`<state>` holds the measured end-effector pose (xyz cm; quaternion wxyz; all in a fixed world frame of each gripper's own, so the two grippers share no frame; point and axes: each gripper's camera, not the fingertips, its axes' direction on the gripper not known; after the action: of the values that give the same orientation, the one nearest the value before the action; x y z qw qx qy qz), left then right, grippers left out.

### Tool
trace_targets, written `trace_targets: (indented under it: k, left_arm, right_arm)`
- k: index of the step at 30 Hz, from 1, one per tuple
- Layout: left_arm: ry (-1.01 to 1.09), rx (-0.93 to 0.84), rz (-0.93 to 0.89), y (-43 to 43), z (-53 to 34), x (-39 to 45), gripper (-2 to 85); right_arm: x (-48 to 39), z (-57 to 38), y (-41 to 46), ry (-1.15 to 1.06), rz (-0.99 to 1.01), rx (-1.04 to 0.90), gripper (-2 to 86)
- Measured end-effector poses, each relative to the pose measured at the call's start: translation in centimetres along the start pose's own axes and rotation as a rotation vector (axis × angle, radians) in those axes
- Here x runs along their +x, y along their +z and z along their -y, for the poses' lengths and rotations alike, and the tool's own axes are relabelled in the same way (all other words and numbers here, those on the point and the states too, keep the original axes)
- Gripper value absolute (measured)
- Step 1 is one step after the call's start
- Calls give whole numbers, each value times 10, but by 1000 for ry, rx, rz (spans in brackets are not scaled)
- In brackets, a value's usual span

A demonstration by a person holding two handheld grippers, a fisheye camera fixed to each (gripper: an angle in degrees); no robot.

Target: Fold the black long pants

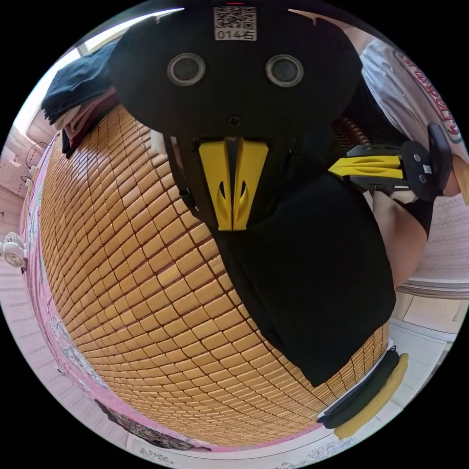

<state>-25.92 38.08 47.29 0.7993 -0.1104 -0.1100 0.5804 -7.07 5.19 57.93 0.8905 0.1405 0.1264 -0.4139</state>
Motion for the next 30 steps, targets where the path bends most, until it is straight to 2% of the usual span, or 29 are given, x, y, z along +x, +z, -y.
trace_targets:
  k: [3,5,8,12,15,18,21,25,28,30]
  left_arm:
    - [37,2,28,3,-1,2,-8]
    - [47,27,7,0,-3,1,-4]
    - [99,150,-92,-15,-6,5,18]
    - [226,258,-196,-16,0,27,99]
    - [266,243,-226,-3,9,43,141]
    - [302,210,-244,11,19,55,155]
    - [352,193,-260,20,27,68,164]
    - [387,200,-214,26,33,83,152]
    - [314,213,-62,26,33,81,40]
    - [308,182,-102,26,34,72,34]
  right_arm:
    - [26,-22,-13,36,101,65,-1]
    - [52,-80,-41,153,167,231,5]
    - [76,-187,-56,338,280,353,37]
    - [78,-304,-26,555,393,295,90]
    - [72,-368,3,681,527,242,103]
    - [73,-398,33,702,723,195,70]
    - [77,-415,15,676,725,271,30]
    - [86,-433,-28,636,804,452,27]
    - [97,-452,-44,634,803,551,50]
    - [115,-479,-39,747,796,664,67]
